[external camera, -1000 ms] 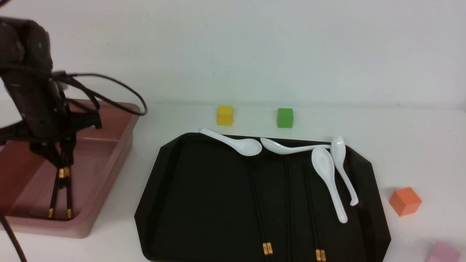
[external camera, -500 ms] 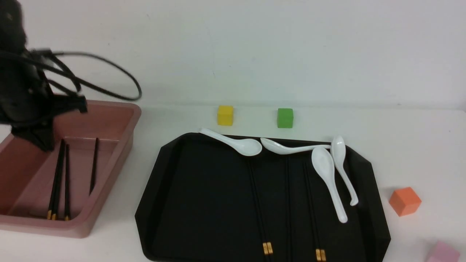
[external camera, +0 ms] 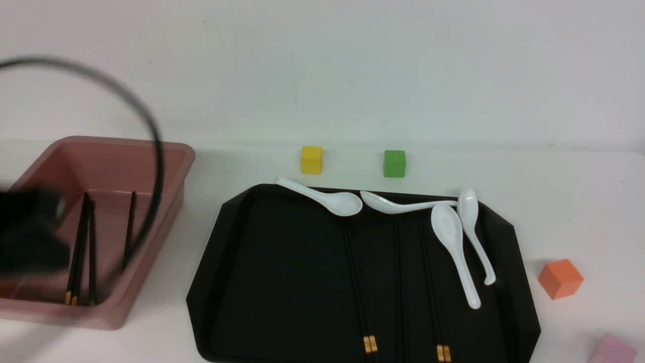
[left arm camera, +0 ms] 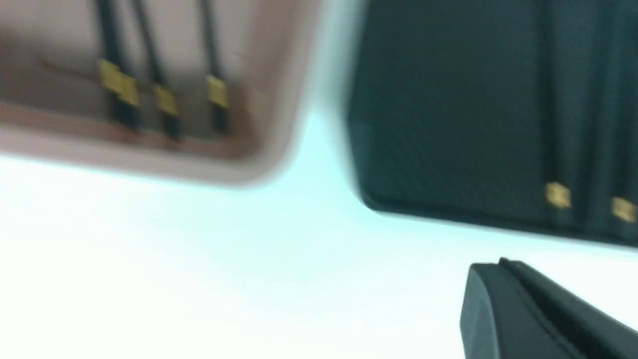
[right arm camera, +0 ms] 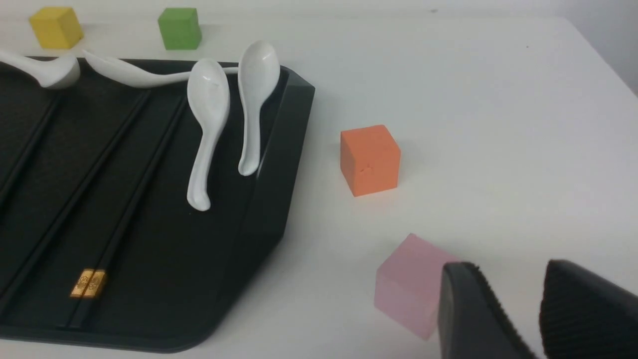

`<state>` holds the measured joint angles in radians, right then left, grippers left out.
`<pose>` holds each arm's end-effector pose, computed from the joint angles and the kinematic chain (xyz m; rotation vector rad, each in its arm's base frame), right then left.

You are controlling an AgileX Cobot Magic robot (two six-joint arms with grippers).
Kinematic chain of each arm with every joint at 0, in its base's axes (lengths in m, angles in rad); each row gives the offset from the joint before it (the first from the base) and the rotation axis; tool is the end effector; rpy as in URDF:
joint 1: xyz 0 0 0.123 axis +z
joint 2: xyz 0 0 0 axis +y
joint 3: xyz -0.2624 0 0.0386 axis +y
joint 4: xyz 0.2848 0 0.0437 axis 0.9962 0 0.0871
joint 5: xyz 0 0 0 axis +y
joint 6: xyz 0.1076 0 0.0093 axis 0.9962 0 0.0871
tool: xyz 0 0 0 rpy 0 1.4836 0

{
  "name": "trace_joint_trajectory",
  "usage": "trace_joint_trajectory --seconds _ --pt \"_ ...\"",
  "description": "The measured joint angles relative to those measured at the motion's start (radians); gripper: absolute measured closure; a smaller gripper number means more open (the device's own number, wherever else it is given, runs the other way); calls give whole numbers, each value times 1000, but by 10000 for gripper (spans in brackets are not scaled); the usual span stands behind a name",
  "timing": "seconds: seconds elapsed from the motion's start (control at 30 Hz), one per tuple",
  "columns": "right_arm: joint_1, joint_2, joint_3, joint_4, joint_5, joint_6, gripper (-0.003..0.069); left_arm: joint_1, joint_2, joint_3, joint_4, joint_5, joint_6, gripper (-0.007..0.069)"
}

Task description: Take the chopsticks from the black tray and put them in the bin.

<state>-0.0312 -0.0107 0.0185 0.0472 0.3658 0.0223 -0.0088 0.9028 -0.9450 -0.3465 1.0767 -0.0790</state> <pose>0.1259 -0.0021 0.1697 0.0789 1.8553 0.0401 0.2124 -0.0342 0.3265 -0.1707 2.4912 -0.4861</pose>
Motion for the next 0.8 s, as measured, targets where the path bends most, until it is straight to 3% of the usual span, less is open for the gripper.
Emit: trace_joint_trajectory --seconds 0.17,0.33,0.47,0.67,0.8 --pt "0 0 0 0 0 0 419 0 -419 304 -126 -149 86 637" --pt "0 0 0 0 0 0 419 0 -788 473 -151 -291 79 637" --pt "0 0 0 0 0 0 419 0 -912 515 -146 -374 67 637" --pt "0 0 0 0 0 0 419 0 -916 526 -77 -543 67 637" --pt "0 0 0 0 0 0 419 0 -916 527 -64 -576 67 637"
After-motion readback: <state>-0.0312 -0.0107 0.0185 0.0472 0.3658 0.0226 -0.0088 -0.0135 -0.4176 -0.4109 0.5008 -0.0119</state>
